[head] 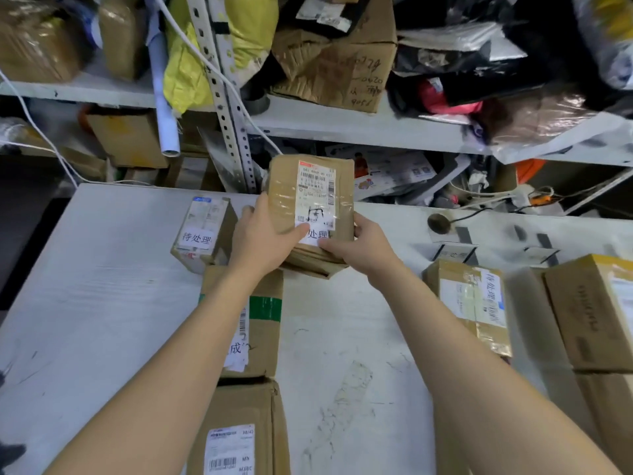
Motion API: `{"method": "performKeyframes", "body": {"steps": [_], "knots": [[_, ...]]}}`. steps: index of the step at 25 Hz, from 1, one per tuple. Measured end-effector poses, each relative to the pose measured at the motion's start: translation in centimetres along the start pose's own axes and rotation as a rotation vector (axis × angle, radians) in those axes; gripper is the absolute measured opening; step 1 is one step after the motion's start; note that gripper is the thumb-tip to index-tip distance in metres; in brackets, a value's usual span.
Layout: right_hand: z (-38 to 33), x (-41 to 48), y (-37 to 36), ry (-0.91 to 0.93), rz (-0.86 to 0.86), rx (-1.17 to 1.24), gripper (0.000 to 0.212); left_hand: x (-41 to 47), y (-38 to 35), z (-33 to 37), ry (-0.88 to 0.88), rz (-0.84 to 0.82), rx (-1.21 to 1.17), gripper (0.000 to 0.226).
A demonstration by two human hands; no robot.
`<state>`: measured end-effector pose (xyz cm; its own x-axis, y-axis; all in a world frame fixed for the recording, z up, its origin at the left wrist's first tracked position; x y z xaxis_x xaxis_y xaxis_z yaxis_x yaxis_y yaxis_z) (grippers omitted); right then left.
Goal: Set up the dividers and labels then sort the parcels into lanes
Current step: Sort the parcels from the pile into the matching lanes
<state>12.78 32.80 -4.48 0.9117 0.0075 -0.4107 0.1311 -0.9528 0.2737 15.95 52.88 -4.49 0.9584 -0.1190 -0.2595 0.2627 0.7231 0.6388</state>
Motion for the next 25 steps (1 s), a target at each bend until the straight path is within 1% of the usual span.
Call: {"method": "performKeyframes", "body": {"steps": [4, 10, 12, 15, 19, 25], "knots": [[-1.2, -4.0, 5.3, 0.042, 0.011, -0.024, 0.051, -2.3, -1.1, 5.1, -0.038, 0.024, 0.037, 0.094], [-0.8, -12.1, 15.2, 0.104, 0.020, -0.094, 0.050, -8.2, -6.4, 14.1, -0.123, 0.088, -0.021, 0.076], [0.1, -14.7, 18.5, 0.102, 0.019, -0.122, 0.050, -10.0, -8.8, 16.7, -0.120, 0.085, -0.041, 0.075], [1.8, -18.1, 23.1, 0.085, 0.023, -0.174, 0.053, -12.5, -13.0, 19.8, -0.118, 0.038, -0.046, 0.079], [5.9, -21.1, 26.9, 0.023, 0.043, -0.214, 0.054, -15.0, -18.6, 21.6, -0.104, -0.062, -0.076, 0.081], [10.9, -22.2, 28.6, -0.033, 0.072, -0.243, 0.059, -16.5, -23.9, 21.3, -0.067, -0.132, -0.136, 0.076]]}}
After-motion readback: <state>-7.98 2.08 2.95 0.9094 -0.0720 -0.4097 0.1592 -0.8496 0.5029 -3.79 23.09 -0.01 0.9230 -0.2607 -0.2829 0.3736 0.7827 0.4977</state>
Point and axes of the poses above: each hand's wrist, its own x-axis towards the middle knuckle, its own y-axis out of the back of the hand, z = x × y, the point moved 3 cm from there along x, towards the middle knuckle, and after that the axes turned 10 degrees about -z, right-handed, at the moved point
